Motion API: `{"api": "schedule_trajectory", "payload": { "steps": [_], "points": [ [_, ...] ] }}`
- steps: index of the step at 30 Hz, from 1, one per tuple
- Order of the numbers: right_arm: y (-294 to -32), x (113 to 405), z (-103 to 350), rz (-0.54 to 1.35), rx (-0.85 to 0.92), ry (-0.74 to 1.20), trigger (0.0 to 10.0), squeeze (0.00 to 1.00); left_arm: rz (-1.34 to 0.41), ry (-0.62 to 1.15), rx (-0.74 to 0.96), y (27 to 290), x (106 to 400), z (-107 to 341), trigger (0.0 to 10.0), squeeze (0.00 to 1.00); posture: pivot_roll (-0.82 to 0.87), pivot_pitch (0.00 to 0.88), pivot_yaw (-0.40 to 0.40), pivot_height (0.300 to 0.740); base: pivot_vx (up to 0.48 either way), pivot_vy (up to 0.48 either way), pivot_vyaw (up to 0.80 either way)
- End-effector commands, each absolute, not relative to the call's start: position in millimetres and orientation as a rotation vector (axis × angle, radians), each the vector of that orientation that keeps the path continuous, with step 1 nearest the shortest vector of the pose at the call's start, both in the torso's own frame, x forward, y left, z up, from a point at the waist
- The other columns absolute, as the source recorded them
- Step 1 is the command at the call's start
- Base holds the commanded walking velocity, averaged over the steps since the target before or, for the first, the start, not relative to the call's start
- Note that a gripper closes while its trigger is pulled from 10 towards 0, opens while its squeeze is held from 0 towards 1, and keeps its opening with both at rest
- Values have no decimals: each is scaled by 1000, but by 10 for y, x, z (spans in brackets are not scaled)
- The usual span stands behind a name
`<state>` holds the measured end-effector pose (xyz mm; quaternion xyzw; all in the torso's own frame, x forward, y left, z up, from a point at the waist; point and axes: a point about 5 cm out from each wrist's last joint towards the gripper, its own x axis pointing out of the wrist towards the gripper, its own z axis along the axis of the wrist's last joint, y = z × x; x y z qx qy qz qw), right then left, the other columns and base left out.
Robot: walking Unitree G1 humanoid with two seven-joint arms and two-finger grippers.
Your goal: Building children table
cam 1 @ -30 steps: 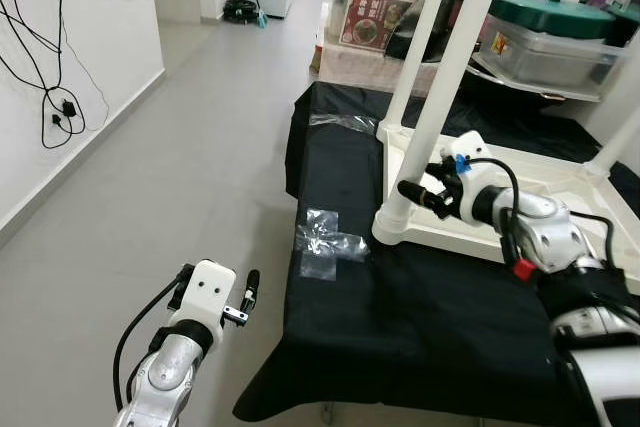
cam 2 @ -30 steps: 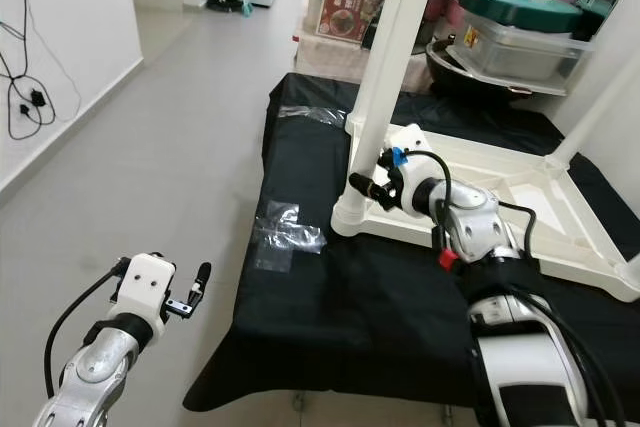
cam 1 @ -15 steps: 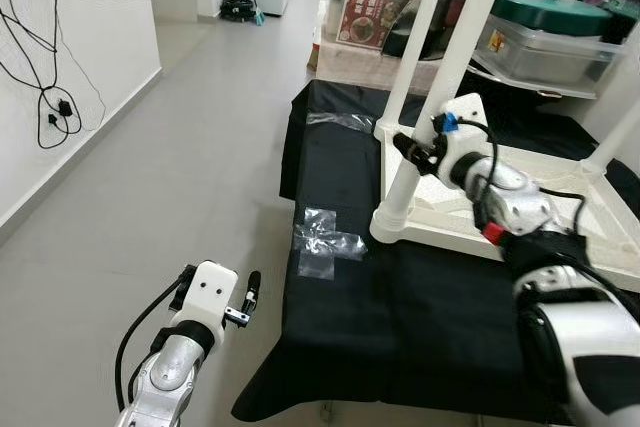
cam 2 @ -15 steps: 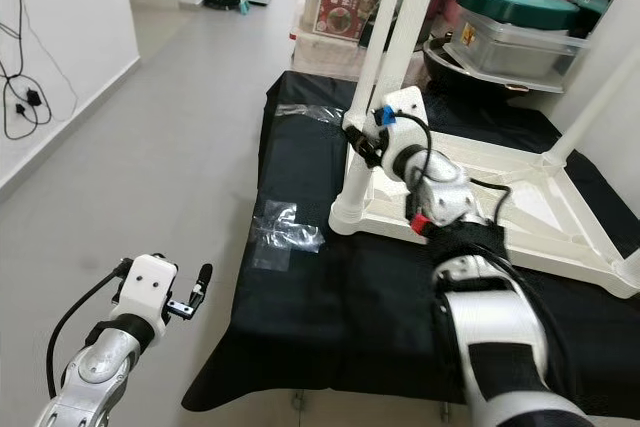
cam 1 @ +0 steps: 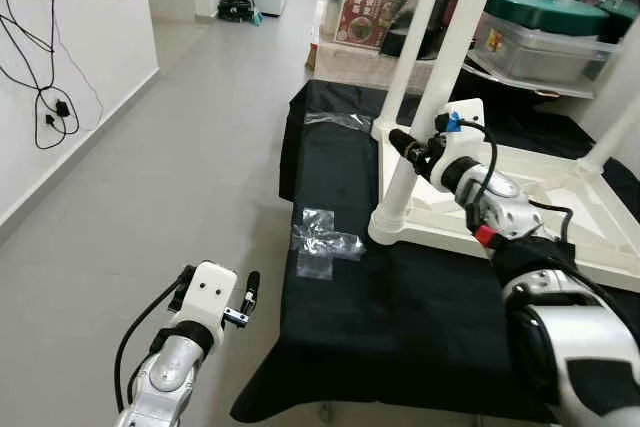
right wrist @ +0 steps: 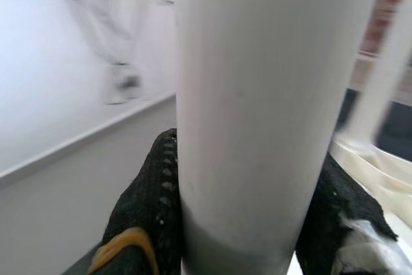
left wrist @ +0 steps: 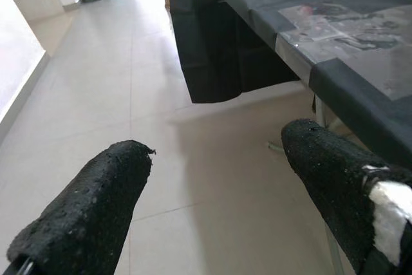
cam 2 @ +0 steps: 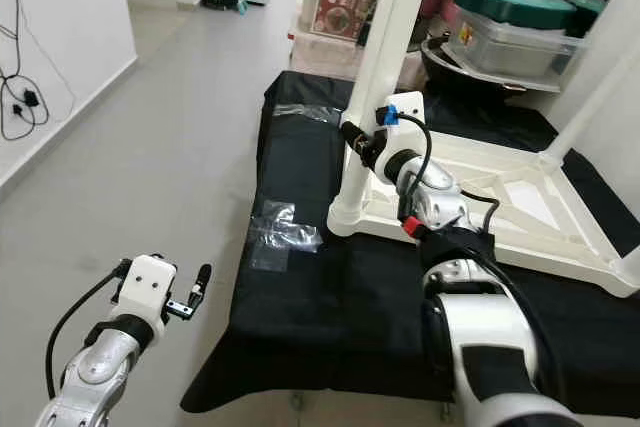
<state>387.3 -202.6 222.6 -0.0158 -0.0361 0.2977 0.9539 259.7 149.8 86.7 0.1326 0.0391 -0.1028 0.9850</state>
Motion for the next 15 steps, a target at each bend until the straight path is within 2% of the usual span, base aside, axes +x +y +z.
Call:
{"api": "schedule_trajectory", "payload": {
  "steps": [1,7,11,15],
  "points": [
    [-1958,3714,2252,857,-73,-90,0,0,-221,80,266,1459,2590,852,10000,0,95,0,-138,740,0,0,0],
    [-2191,3555,2274,924,-121,-74,0,0,-223,82,271,1469,2583,847,10000,0,89,0,-135,740,0,0,0],
    [-2164,3475,2307,983,-120,-84,0,0,-223,83,274,1481,2588,844,10000,0,85,0,-133,740,0,0,0],
    [-2084,3244,2323,1159,-164,-88,0,0,-226,79,273,1468,2600,855,10000,0,87,0,-132,740,0,0,0]
  ]
}}
